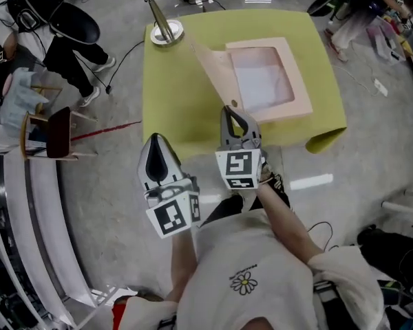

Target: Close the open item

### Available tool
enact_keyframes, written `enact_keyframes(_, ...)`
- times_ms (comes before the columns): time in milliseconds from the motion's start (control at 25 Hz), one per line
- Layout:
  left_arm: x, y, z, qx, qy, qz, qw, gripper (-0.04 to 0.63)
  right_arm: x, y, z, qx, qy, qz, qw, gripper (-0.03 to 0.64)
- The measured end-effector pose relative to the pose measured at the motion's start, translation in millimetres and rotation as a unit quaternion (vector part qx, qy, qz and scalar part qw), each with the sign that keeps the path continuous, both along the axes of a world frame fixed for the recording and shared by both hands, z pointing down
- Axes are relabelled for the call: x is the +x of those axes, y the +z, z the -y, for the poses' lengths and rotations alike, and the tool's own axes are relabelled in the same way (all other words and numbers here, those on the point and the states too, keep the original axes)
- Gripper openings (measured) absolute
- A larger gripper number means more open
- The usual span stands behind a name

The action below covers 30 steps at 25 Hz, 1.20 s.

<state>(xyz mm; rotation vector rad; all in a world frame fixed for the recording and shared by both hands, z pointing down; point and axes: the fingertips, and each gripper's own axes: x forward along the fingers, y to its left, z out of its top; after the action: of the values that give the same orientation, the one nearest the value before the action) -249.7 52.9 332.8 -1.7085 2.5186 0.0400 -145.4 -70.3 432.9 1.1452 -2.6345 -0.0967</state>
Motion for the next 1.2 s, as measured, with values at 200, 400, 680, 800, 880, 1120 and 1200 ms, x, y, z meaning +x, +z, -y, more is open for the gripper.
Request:
enact_keyframes(200, 25, 3, 31, -0.002, 0.036, -0.003, 0.9993, 0.014, 46, -10, 24, -0.035, 0.038, 0.051, 0.997, 0.014)
enact_keyframes(400, 49, 4, 59, -0.007, 0.068, -0.004, 0.9976, 0.014, 85, -13, 43, -0.046, 0.071, 0.063, 0.994, 0.015)
enact_keyframes(680, 82, 5, 93, -0.011, 0.097, 0.000, 0.9953, 0.014, 149, -2, 73, -0.083, 0.130, 0.093, 0.984, 0.015)
enact_keyframes(800, 93, 6, 105, -0.015, 0.105, 0.001, 0.9943, 0.014, 173, 5, 88, -0.114, 0.155, 0.119, 0.974, 0.015)
enact_keyframes(880, 100, 7, 113, -0.018, 0.110, 0.003, 0.9937, 0.015, 187, 11, 98, -0.134, 0.170, 0.136, 0.967, 0.015)
enact_keyframes(1120, 120, 9, 139, -0.028, 0.119, 0.005, 0.9924, 0.014, 220, 29, 121, -0.175, 0.199, 0.156, 0.952, 0.015)
enact_keyframes(1200, 127, 12, 147, -0.033, 0.123, 0.007, 0.9918, 0.014, 229, 38, 130, -0.192, 0.209, 0.159, 0.946, 0.017)
